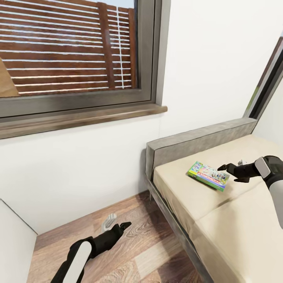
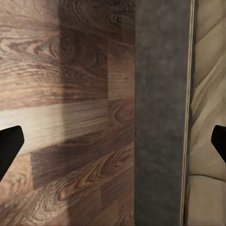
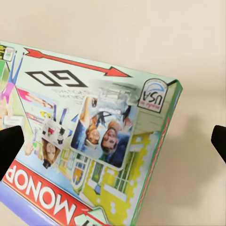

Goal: Put all the toys in the child's room - the three board games (two on the bed and one on the table), the two jigsaw puzzles on the table, and the tennis ball on the table - inside the toy box on the table in the child's room.

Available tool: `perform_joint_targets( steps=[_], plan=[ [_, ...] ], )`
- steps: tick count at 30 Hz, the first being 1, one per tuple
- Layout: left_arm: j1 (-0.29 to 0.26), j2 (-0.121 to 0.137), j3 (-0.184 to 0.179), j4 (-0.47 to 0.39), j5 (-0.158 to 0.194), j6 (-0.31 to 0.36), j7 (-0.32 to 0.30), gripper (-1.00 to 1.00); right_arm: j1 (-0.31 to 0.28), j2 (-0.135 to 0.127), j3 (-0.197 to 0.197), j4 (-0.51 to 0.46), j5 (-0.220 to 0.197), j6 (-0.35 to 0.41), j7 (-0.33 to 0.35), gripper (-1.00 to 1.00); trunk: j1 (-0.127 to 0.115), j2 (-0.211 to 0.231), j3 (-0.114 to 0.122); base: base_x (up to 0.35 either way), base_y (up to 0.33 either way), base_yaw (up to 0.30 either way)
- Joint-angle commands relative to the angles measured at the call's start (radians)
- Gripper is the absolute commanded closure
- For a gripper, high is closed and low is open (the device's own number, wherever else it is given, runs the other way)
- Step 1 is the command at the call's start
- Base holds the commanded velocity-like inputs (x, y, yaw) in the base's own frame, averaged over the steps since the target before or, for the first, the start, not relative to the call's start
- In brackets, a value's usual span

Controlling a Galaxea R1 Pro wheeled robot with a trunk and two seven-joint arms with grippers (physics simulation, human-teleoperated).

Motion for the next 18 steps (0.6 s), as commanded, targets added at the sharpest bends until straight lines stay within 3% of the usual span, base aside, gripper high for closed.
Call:
perform_joint_targets(
  steps=[1, 18],
  plan=[
    [0.000, 0.000, 0.001, -0.001, -0.001, 0.004, -0.005, -1.00, 0.000, 0.000, -0.005, -0.001, 0.003, 0.004, 0.003, -1.00, 0.000, 0.000, -0.003, 0.000, 0.000, 0.000],
    [0.004, 0.002, 0.000, -0.004, -0.002, 0.004, -0.009, -1.00, 0.000, 0.000, -0.005, 0.000, 0.002, 0.005, 0.004, -1.00, 0.000, 0.000, -0.030, 0.000, 0.000, 0.000]
  ],
)
